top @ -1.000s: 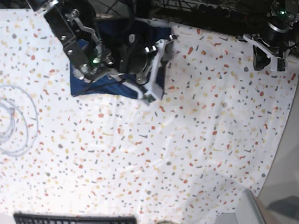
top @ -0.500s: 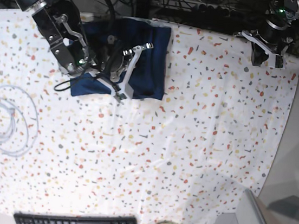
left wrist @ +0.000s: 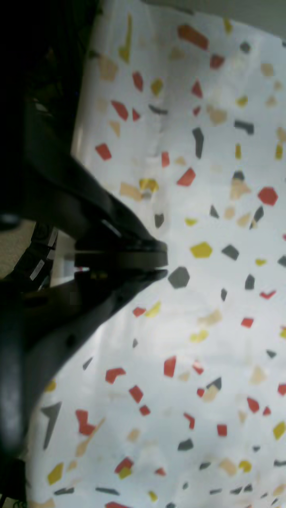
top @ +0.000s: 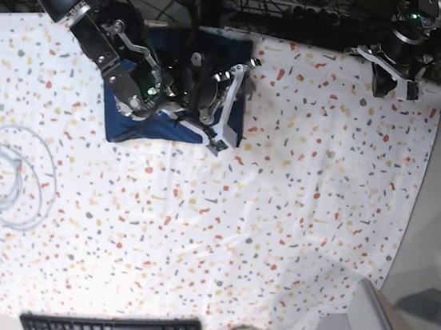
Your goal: Layout the t-shirt on the table in an organized manner, then fold the t-shirt properly
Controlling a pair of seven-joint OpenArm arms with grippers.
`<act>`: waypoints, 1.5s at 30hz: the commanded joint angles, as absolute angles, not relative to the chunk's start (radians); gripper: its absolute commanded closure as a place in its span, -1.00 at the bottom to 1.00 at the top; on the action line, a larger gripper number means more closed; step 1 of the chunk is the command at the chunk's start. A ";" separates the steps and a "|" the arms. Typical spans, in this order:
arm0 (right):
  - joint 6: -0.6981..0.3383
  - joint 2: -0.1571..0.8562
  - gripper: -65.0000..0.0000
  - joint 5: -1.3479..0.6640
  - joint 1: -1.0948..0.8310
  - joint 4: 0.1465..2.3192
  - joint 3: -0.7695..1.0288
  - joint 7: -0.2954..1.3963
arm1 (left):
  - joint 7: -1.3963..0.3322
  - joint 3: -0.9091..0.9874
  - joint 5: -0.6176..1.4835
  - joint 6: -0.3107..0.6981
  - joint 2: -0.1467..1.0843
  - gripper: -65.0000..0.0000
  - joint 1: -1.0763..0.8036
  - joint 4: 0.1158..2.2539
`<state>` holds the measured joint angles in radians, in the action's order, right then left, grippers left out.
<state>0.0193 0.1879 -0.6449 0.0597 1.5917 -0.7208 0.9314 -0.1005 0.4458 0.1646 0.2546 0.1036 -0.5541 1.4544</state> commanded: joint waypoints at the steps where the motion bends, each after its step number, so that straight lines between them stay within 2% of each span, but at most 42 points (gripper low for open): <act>1: 0.019 0.209 0.96 -0.654 0.073 1.656 -0.714 0.923 | -0.079 0.449 0.171 0.251 0.113 1.00 -0.561 1.475; 3: 0.030 0.245 0.96 -0.654 0.053 1.732 -0.685 0.923 | -0.079 0.449 0.171 0.251 0.113 1.00 -0.561 1.475; 7: 0.133 0.294 0.96 -0.654 0.002 1.768 -0.532 0.924 | -0.079 0.449 0.171 0.251 0.113 1.00 -0.561 1.477; 13: 0.133 0.363 0.96 -0.654 -0.048 1.701 -0.420 0.918 | -0.079 0.381 0.171 0.251 0.107 1.00 -0.561 1.477; 20: 0.133 0.366 0.96 -0.654 -0.054 1.569 -0.404 0.808 | -0.079 0.288 0.171 0.251 0.102 1.00 -0.539 1.477; 24: 0.133 0.367 0.96 -0.654 -0.071 1.656 -0.395 0.837 | -0.079 0.263 0.171 0.251 0.101 1.00 -0.538 1.483; 29: 0.139 0.387 0.96 -0.654 -0.084 1.785 -0.394 0.849 | -0.079 0.259 0.228 0.252 0.058 1.00 -0.572 1.613; 34: 0.140 0.387 0.96 -0.654 -0.074 1.759 -0.386 0.855 | -0.079 0.038 0.378 0.252 0.093 1.00 -0.572 1.736; 39: 0.134 0.386 0.96 -0.654 -0.056 1.687 -0.300 0.855 | -0.079 -0.216 0.372 0.245 0.122 1.00 -0.476 1.676; 45: 0.133 0.387 0.96 -0.653 -0.018 1.577 -0.254 0.854 | -0.079 -0.251 0.372 0.193 0.122 1.00 -0.433 1.526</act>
